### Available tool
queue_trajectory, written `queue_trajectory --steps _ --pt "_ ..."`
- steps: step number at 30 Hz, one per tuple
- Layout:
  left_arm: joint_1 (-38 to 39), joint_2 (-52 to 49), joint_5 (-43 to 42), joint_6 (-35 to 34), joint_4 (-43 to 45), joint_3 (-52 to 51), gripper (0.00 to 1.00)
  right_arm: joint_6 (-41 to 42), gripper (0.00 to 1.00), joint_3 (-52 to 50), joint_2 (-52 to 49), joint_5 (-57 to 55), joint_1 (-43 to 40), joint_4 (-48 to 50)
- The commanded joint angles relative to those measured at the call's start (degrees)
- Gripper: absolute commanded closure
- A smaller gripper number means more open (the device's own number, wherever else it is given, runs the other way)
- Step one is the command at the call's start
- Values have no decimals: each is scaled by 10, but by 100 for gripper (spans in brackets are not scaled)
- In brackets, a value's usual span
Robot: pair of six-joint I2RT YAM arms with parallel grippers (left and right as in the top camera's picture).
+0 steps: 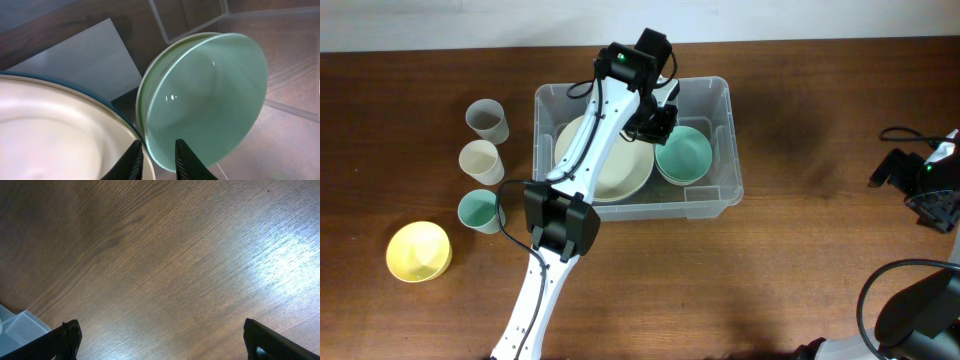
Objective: Pack container
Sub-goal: 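Lower the green bowl onto the white bowl and open the left gripper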
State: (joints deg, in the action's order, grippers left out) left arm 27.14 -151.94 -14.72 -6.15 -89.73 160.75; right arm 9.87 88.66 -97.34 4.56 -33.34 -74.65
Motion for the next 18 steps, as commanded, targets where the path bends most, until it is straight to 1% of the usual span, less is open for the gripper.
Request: queue_trajectory --steps 1,2,4,10,11,12,14,18 --pt "-3 -2 1 7 2 1 78 -4 1 -3 4 1 -1 1" --pt "-3 -2 0 7 2 1 82 -4 1 -3 4 1 -1 1" --pt "-3 -2 -1 7 2 1 84 -4 1 -3 4 1 -1 1" --pt "-3 -2 -1 7 3 1 85 -4 1 -3 4 1 -1 1" --pt "-3 -2 -1 7 4 1 86 -4 1 -3 4 1 -1 1" --pt "-3 -2 -1 7 5 1 92 -4 1 -3 4 1 -1 2" --pt "-3 -2 0 7 7 1 96 -4 1 -3 4 1 -1 2" --pt "-3 -2 0 7 16 1 98 -4 1 -3 4 1 -1 2"
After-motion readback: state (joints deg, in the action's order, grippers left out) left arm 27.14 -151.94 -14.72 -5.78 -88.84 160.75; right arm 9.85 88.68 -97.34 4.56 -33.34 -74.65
